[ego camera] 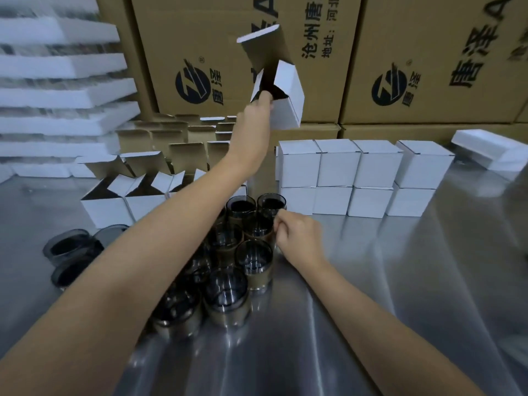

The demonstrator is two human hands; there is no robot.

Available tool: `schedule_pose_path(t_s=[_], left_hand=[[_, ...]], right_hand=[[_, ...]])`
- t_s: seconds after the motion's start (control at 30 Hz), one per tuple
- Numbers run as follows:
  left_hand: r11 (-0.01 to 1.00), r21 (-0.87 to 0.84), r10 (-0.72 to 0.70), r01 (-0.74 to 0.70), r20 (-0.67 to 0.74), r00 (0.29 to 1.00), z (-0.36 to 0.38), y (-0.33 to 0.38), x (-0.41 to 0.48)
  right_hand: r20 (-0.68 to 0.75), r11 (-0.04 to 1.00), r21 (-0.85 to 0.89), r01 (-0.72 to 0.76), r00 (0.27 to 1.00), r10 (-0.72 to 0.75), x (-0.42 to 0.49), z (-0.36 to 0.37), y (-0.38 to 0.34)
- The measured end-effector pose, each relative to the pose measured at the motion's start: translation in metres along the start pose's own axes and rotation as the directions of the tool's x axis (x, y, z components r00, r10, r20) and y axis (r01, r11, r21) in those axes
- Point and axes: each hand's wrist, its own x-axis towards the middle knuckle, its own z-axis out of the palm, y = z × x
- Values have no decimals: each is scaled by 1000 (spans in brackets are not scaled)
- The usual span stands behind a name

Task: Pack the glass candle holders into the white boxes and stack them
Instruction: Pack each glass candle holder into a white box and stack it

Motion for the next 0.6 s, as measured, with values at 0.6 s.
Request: schedule_pose_path(t_s=[0.6], left_hand=[[835, 497, 91, -235, 297, 951, -66, 122, -225]], right_hand=[[-380, 643, 727, -240, 639, 668, -61, -109, 16]])
